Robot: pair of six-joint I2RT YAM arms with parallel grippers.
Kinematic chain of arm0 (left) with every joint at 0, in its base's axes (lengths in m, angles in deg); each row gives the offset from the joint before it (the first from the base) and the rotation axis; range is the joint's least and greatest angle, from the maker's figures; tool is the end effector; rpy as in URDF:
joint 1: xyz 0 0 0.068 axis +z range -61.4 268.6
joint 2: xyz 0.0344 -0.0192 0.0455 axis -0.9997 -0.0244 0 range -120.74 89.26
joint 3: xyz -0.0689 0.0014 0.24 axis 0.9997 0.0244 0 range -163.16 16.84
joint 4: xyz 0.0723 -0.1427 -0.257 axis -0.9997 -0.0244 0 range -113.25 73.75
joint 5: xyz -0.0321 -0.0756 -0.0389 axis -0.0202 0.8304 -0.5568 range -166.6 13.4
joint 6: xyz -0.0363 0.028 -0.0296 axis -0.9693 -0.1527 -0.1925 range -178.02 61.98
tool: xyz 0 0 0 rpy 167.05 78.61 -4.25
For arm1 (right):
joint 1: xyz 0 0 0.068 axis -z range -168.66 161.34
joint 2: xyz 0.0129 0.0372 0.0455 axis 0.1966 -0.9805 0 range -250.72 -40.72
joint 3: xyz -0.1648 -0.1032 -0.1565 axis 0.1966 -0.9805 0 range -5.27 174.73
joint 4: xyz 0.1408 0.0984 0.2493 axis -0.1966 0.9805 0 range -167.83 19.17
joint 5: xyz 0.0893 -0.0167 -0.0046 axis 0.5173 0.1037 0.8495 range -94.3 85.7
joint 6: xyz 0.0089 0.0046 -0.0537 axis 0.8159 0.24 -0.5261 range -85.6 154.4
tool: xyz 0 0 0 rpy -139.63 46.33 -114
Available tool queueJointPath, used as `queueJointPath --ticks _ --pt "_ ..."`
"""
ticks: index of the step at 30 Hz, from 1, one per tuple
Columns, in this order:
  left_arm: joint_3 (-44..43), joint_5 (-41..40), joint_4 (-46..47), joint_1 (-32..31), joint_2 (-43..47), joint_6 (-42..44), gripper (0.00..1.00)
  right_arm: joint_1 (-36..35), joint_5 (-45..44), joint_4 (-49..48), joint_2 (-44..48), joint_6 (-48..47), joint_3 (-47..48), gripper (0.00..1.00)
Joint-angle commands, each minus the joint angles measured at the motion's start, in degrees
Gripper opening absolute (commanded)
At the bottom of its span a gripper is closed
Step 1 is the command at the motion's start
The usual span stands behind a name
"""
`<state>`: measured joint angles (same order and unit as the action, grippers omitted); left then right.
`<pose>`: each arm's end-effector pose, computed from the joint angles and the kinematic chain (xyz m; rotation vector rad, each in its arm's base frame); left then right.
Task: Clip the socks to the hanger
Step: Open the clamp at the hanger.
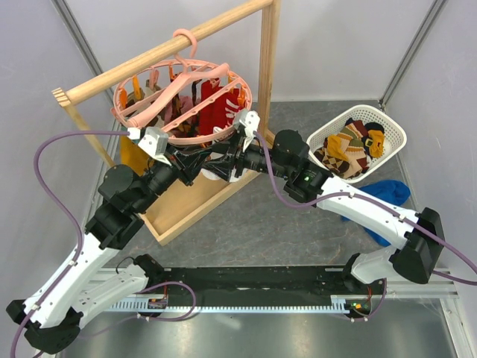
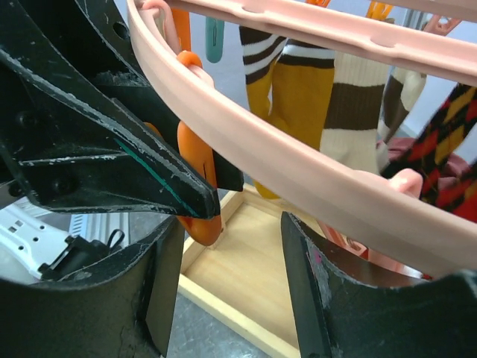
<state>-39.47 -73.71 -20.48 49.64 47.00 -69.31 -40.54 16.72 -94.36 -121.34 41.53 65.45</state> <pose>0.1673 -0.1377 0.4221 0.3868 1.3898 -0.7605 0.2261 0.3095 0.3722 -0.8764 1.2926 1.0924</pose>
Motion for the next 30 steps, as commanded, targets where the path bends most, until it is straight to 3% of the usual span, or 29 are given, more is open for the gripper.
queueJointPath --ticks 1,17,20,24,30 --pt "1.0 9.4 5.5 -0.2 -0.5 5.8 0.15 1.3 4.8 -0.9 0.2 3.0 3.5 0.6" --pt "3.9 14.9 10.1 -0.1 -1.5 2.4 0.15 4.1 14.8 -10.7 -3.3 13.1 3.5 0.43" --pt "4.1 15.6 10.4 0.0 -1.8 1.5 0.15 4.2 15.5 -13.9 -3.6 15.1 2.1 0.37" --pt "4.9 14.8 10.6 0.1 -0.4 0.0 0.15 4.1 15.8 -15.3 -3.8 16.6 1.9 0.21" --pt "6.0 11.6 9.8 0.1 1.6 -1.2 0.28 4.2 16.2 -15.5 -3.4 16.9 1.8 0.0"
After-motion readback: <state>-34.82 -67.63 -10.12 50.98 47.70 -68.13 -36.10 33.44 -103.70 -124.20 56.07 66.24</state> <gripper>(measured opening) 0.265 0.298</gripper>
